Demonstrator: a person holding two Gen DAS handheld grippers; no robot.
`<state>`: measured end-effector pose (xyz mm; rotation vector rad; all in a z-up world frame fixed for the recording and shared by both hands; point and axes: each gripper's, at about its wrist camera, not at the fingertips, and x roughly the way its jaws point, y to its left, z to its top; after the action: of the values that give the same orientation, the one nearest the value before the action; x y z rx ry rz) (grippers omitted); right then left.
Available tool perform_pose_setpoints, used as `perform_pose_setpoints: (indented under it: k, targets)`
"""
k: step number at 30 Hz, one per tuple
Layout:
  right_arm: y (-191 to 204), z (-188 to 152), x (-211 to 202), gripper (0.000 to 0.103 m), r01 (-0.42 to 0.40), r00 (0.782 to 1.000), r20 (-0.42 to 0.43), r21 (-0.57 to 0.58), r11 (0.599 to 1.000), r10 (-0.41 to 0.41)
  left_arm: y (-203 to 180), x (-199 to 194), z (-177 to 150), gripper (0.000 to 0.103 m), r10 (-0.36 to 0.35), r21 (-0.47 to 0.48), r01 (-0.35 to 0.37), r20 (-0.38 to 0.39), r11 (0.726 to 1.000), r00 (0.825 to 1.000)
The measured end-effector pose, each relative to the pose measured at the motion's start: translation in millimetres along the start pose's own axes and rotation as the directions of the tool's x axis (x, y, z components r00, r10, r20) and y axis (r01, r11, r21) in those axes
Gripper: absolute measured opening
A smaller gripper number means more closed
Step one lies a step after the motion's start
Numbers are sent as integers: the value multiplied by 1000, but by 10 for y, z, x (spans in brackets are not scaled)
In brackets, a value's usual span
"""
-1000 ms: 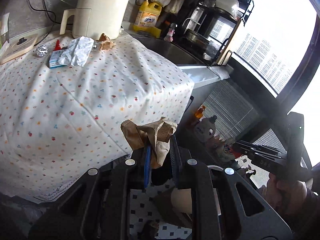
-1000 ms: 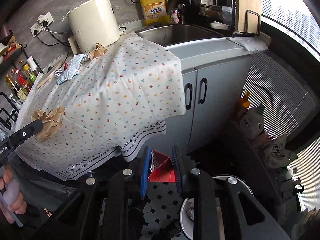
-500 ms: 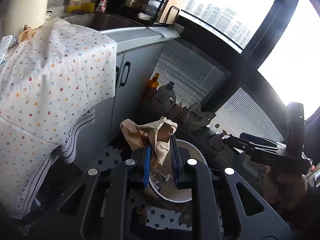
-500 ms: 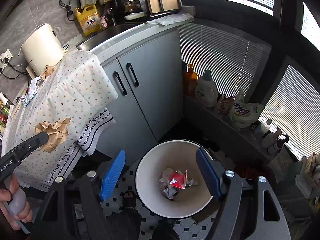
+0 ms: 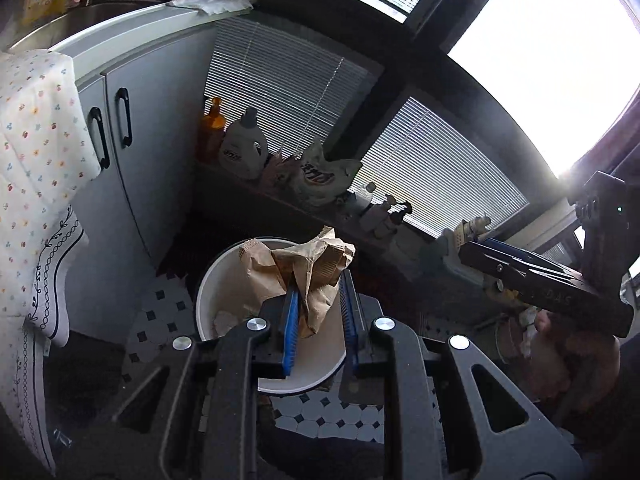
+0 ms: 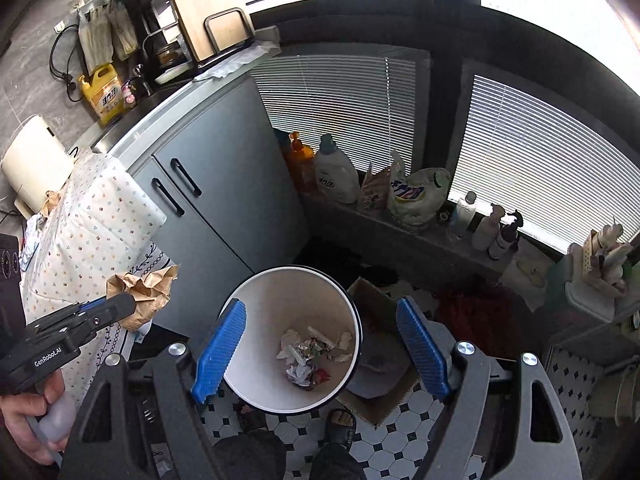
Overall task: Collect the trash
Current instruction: 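Open the right tool over the bin while the left tool releases the paper bag, then move both tools back over the counter trash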
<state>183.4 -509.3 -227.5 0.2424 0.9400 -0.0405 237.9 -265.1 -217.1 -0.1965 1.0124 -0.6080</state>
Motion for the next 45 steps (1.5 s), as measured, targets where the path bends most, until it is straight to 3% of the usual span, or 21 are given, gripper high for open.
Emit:
perform_pose_setpoints:
  k: [2,4,6,14,20,27,36,42,45]
  targets:
    - [-92,-22,-34,77,13,1000,7,18,1000,-13,-85,103,32,34,-17,16,18,-25,1000,1000]
    - [-175,-36,-59,77,22,1000,9,35,999,-22,-126,155,74,59,-38,19,39,-29,999,999]
    - [-229,-41,-67,77,30,999,14,48,998,-31,-143,165,125,65,-49,19,50,-23,999,999]
    - [-105,59,4,77,-14,1000,17,27,1000,14,66,-110,267,73,28,-13,-27,50,1000,998]
    - [363,268,82,79,-104,994,27,-71,992,106,451,-597,278,79,147,-117,-131,141,984,979]
    - [1110,524,168,88,-222,974,1,-195,955,227,927,-1270,92,82,299,-273,-235,225,933,927]
    - [2288,762,185,95,-353,933,-58,-345,870,355,1533,-2081,-165,87,472,-436,-331,269,837,839]
    - [3047,790,189,95,-415,905,-90,-409,813,416,1943,-2642,-317,87,552,-521,-349,307,779,775]
    - [3425,755,194,94,-427,898,-102,-439,790,429,2189,-2879,-395,87,581,-549,-357,313,756,751]
